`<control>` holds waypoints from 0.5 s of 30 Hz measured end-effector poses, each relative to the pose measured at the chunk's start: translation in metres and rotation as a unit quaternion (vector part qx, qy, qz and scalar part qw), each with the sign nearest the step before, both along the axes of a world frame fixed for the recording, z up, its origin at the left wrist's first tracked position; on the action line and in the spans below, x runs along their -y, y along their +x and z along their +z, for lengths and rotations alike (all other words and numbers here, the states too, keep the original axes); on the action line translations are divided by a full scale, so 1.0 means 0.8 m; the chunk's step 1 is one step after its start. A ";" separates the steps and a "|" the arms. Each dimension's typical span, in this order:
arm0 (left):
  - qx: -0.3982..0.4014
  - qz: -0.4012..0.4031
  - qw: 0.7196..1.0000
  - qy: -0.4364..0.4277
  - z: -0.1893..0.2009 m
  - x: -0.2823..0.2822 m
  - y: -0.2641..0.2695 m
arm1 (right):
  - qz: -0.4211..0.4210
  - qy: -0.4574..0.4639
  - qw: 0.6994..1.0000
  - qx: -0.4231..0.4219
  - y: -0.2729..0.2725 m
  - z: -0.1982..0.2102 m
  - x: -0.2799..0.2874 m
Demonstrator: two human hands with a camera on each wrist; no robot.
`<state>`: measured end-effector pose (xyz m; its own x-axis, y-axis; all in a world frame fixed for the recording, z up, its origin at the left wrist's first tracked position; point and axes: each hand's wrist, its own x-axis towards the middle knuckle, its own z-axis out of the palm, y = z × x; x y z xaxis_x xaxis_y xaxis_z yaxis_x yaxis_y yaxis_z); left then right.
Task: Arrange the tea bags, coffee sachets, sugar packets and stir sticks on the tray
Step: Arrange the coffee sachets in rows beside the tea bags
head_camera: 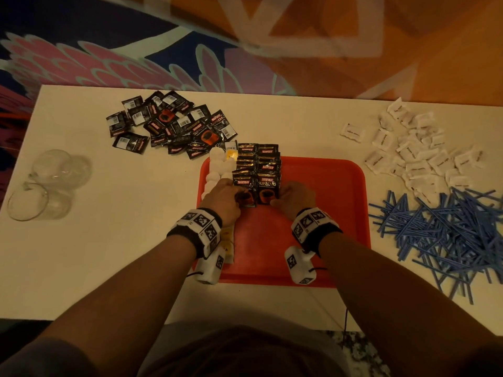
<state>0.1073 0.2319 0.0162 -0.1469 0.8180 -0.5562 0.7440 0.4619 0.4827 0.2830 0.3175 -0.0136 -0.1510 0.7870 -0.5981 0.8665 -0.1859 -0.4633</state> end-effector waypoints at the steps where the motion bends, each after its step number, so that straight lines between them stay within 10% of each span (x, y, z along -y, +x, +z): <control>1: -0.001 -0.004 1.000 0.000 0.000 -0.001 0.001 | 0.000 0.001 1.000 0.005 0.000 -0.002 0.000; 15: 0.010 -0.002 0.999 0.036 -0.010 -0.004 -0.004 | -0.061 0.006 0.997 -0.047 -0.004 -0.018 0.001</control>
<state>0.1039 0.2347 0.0079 -0.1334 0.8560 -0.4995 0.7350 0.4236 0.5295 0.2797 0.3167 -0.0280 -0.1096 0.8104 -0.5756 0.7902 -0.2802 -0.5450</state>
